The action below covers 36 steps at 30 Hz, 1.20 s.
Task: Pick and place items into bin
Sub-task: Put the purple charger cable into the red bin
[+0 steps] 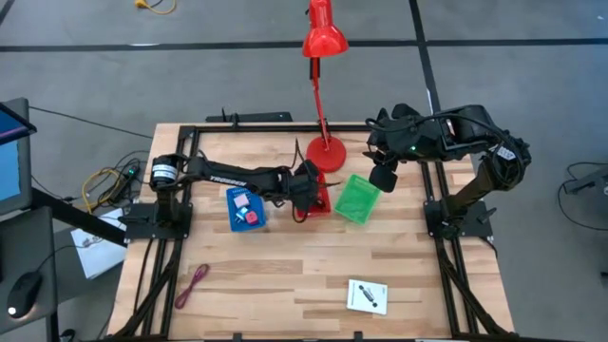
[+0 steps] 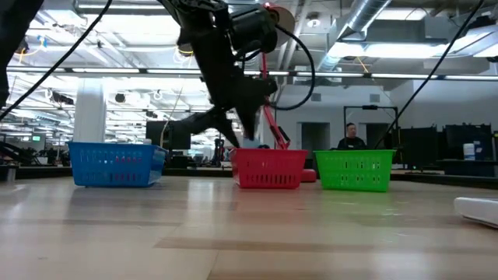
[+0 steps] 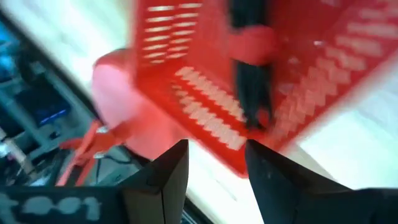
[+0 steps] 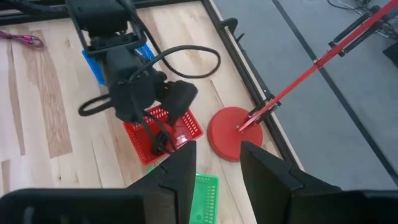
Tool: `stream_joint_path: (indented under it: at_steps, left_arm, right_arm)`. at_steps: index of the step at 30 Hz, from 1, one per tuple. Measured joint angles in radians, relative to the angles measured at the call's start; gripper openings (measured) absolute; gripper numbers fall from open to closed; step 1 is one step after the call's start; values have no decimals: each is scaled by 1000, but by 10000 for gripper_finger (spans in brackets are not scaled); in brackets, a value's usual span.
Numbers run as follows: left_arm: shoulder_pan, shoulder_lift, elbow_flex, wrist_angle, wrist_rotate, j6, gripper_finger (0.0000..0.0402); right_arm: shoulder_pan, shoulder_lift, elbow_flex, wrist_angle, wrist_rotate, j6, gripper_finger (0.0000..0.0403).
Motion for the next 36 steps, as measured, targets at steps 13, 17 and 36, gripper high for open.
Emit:
stream_joint_path:
  at_steps: [13,17,36]
  left_arm:
    - [-24,-312,256,-558,163,-649,123]
    - [-25,-463,270,-629,484,-1014,117]
    - [-601,-623,-139,-783,524,-2234,116]
  right_arm:
    - [0,0,-55,14,0,0,118]
    - [0,-2,-155,70,1,0,118]
    - [9,0,-552,242,-5,-17,118]
